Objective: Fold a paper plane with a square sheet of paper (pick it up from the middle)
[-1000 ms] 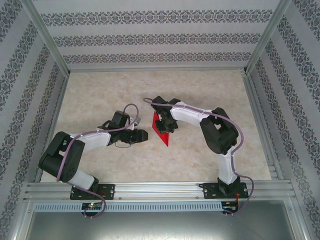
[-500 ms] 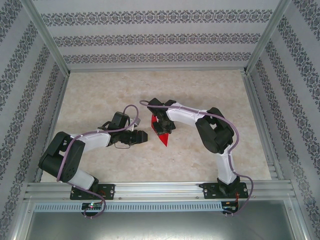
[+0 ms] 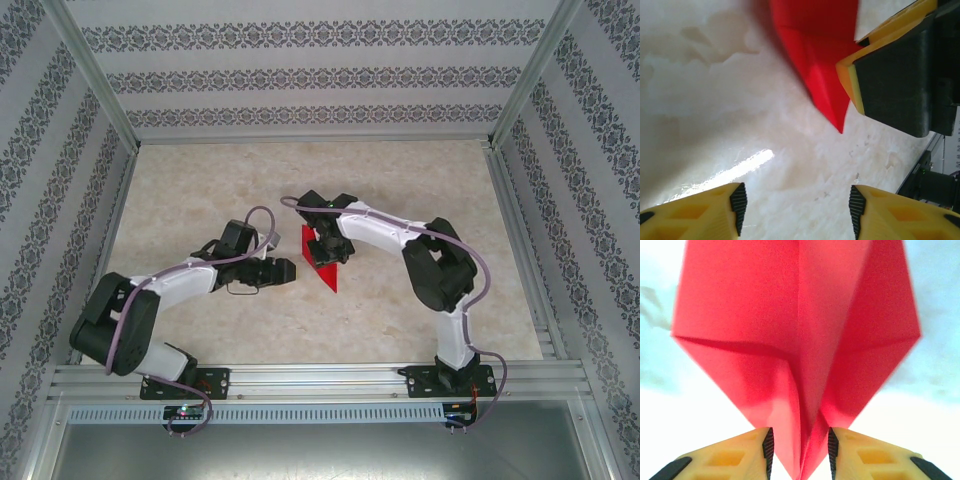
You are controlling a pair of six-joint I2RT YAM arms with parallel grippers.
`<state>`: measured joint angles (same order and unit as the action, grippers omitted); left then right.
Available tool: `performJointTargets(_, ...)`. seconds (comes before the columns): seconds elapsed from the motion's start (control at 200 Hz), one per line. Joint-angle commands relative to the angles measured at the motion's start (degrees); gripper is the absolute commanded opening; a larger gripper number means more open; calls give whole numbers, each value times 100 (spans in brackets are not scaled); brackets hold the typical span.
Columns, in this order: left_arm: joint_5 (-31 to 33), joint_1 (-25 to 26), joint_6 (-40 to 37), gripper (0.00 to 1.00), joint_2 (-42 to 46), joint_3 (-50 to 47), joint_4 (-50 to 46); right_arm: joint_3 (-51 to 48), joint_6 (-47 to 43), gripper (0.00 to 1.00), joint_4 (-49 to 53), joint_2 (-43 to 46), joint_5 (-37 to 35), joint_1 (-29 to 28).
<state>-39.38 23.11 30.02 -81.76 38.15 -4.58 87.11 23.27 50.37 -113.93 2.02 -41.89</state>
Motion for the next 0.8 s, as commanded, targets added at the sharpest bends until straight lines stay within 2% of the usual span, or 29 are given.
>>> performJointTargets(0.0, 487, -78, -703, 65, 441, 535, -906, -30, -308, 39, 206, 674, 205, -35)
performJointTargets(0.14, 1638, -79, -1507, 85, 800, 898, -1548, -541, -719, 43, -305, 1298, 513, 105)
performJointTargets(0.255, 3126, -139, -1821, 100, 984, 867, -1445, -1430, -1034, 49, -1381, 2091, 510, 381)
performJointTargets(0.31, 3789, -199, -1867, 100, 965, 776, -1164, -1986, -1132, 53, -2126, 2491, 502, 591)
performJointTargets(0.4, 4291, -450, -1896, 100, 773, 749, -993, -2571, -1381, 56, -2776, 2978, 225, 920)
performJointTargets(0.485, 4805, -707, -1940, 100, 705, 610, -796, -3105, -1517, 67, -3300, 3390, -100, 1298)
performJointTargets(0.59, 5116, -1108, -1933, 100, 716, 313, -360, -3677, -1572, 72, -3912, 3756, -155, 1906)
performJointTargets(0.644, 5041, -1363, -1920, 100, 708, 333, -417, -3897, -1597, 76, -4136, 3885, -182, 2165)
performJointTargets(0.704, 5198, -1462, -2053, 100, 767, 238, -216, -4148, -1689, 78, -4415, 4001, -319, 2408)
performJointTargets(0.734, 5195, -1529, -2091, 100, 797, 164, -108, -4264, -1731, 84, -4555, 4050, -438, 2507)
performJointTargets(0.794, 5256, -1650, -2185, 100, 818, -39, 204, -4482, -1822, 85, -4815, 4135, -591, 2700)
